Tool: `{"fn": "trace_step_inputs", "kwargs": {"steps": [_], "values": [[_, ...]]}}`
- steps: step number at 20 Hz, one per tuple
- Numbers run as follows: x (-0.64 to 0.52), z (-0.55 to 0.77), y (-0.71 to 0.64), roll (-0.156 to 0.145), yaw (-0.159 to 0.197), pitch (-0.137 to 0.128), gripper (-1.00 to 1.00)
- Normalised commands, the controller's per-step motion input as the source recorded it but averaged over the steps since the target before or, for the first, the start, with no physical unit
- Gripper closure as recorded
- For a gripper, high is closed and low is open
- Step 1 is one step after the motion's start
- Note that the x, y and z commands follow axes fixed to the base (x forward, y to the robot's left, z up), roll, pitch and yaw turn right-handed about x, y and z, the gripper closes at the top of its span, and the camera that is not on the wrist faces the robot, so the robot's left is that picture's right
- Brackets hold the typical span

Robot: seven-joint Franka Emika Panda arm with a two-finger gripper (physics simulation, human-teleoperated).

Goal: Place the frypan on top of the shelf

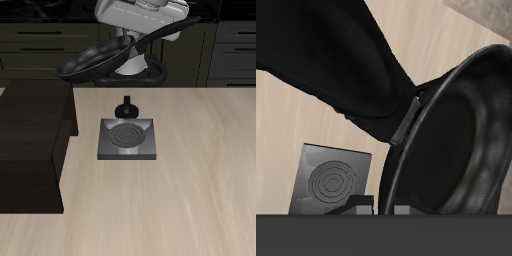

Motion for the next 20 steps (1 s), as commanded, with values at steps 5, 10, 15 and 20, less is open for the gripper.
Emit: {"fn": "trace_step_inputs", "kwargs": {"steps": [5,10,15,20], "values": [[0.07,-0.04,-0.38,-0.066,-0.008,0.007,1.00],[0.03,-0.01,-0.26,-0.035,-0.013,0.001,1.00],[0.02,-0.05,-0.33,-0.035,-0.035,0.010,1.00],[-0.02,-0.05,-0.22,-0.004,-0.029,0.012,1.00]]}}
